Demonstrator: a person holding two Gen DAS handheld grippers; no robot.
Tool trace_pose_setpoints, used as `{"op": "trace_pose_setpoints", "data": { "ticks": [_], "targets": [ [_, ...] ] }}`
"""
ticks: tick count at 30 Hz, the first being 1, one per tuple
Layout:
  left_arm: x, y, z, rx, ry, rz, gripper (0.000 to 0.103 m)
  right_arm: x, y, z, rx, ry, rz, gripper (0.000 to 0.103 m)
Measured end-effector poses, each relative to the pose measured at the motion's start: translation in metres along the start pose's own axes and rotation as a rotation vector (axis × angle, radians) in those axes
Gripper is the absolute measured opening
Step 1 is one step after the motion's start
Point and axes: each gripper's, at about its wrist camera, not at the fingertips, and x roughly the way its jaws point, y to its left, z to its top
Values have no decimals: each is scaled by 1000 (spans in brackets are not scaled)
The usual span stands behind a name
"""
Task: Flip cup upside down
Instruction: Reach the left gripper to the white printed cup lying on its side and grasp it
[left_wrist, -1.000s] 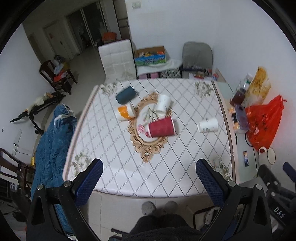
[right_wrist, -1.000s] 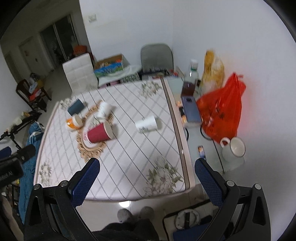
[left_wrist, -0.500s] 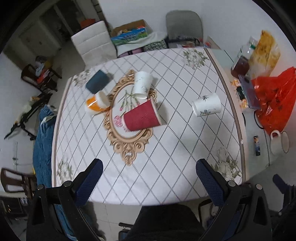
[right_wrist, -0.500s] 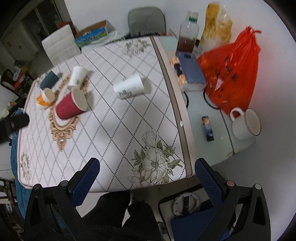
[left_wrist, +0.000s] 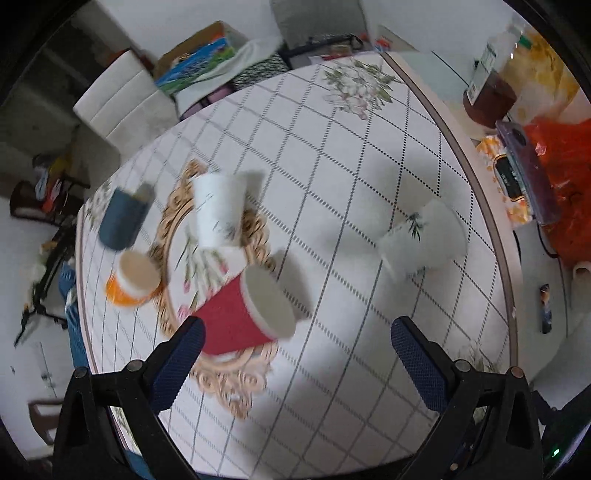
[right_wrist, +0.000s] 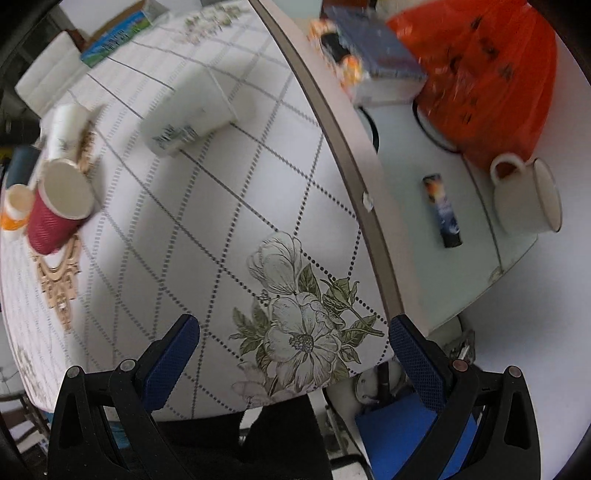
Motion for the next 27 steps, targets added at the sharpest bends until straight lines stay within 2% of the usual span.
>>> {"op": "trace_pose_setpoints", "data": {
  "ticks": [3,6,10,16,20,25,27],
  "targets": [
    [19,-15,20,88,6,2,103,21,-3,5,18,46,-15,103],
    [32,-40,33,252,-14,15,103,34,-5,8,30,76,-25,103],
    [44,-78,34,517,-58,53,103,42,-7,11,43,101,-30,103],
    [61,-118,32,762,-68,80,103,44,-8,11,60,123,-25,103],
    [71,-135,34,846,-52,73,103,46,-9,13,63,130,-22,103],
    [80,-148,34,891,-41,54,102,47,-8,14,62,141,-29,103],
    [83,-154,35,901,-29,42,95,48,-8,19,63,145,-32,103]
  ]
}}
